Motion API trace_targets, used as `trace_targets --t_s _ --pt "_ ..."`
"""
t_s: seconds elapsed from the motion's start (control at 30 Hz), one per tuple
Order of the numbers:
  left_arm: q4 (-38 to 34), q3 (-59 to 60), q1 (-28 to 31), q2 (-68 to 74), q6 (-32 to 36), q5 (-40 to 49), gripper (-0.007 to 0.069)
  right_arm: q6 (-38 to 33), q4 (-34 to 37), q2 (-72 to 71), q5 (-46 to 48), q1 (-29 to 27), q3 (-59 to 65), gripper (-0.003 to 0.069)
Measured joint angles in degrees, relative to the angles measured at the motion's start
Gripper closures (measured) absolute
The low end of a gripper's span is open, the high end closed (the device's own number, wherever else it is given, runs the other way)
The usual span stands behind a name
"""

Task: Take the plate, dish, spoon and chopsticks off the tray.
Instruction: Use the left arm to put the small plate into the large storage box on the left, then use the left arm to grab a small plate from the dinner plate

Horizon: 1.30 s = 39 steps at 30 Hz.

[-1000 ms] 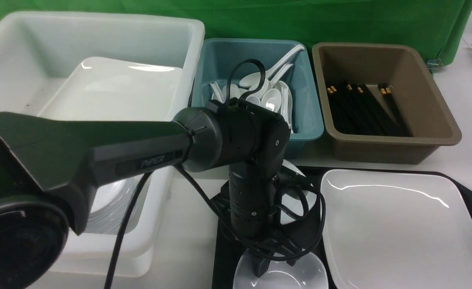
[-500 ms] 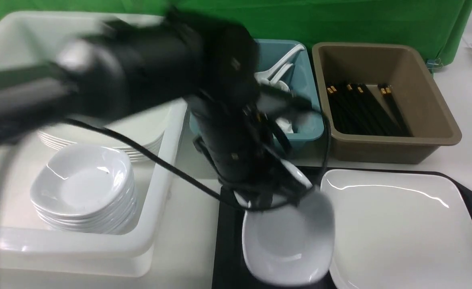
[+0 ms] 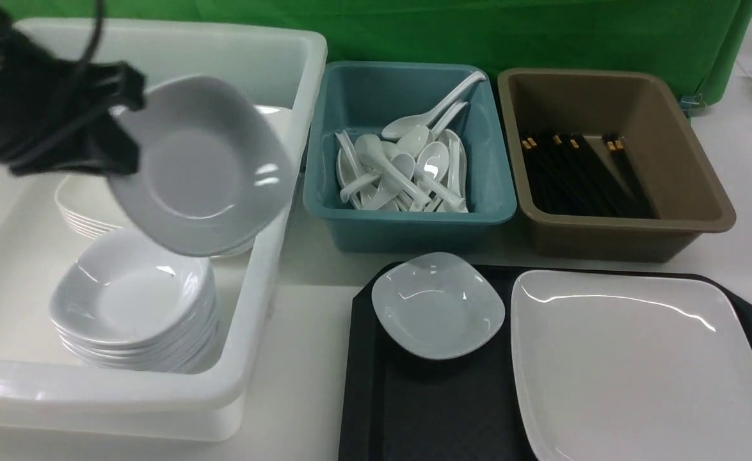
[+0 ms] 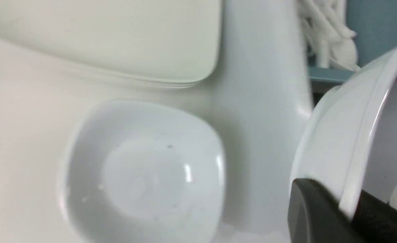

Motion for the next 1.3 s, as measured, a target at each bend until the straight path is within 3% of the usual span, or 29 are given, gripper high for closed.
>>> trace_targets --t_s 0.17,0.37,0.53,0.63,0.73,0.8,0.93,1.03,1.1,1.3 --pt "-8.85 12.47 10.46 -0.32 4.87 -7.19 0.0604 0.00 0.00 0.00 -1.09 0.00 0.00 0.0456" --pt "-9.87 17.92 11.93 -0.32 6.69 -13.76 0.0575 0.00 0.00 0.00 -1.73 0.00 0.00 0.0446" --pt "-8.30 18.19 11.93 -0.37 7.16 -15.09 0.0457 0.00 0.00 0.00 -1.79 0.00 0.00 0.0446" --pt "-4.81 16.55 11.93 -0.43 7.21 -13.76 0.0299 0.00 0.00 0.00 -1.84 0.00 0.00 0.0445" --pt "0.61 10.63 11.93 -0.49 6.66 -8.67 0.0194 0.00 0.00 0.00 -1.79 0.00 0.00 0.0443" --pt "1.37 6.80 11.93 -0.50 5.57 -5.64 0.0181 0.00 0.00 0.00 -1.74 0.00 0.00 0.0443" --pt "-1.45 -0.38 8.57 -0.50 4.79 -1.89 0.0246 0.00 0.00 0.00 -1.74 0.00 0.00 0.0439" --pt "-3.82 -4.66 -1.66 -0.07 5.58 -1.89 0.0461 0.00 0.00 0.00 -1.74 0.00 0.00 0.0434" --pt "-3.95 -6.22 -9.13 1.42 5.85 -1.83 0.0549 0.00 0.00 0.00 -1.74 0.00 0.00 0.0434" --pt "0.14 -10.34 -29.87 14.37 5.79 -1.37 0.0617 0.00 0.00 0.00 -1.74 0.00 0.00 0.0426"
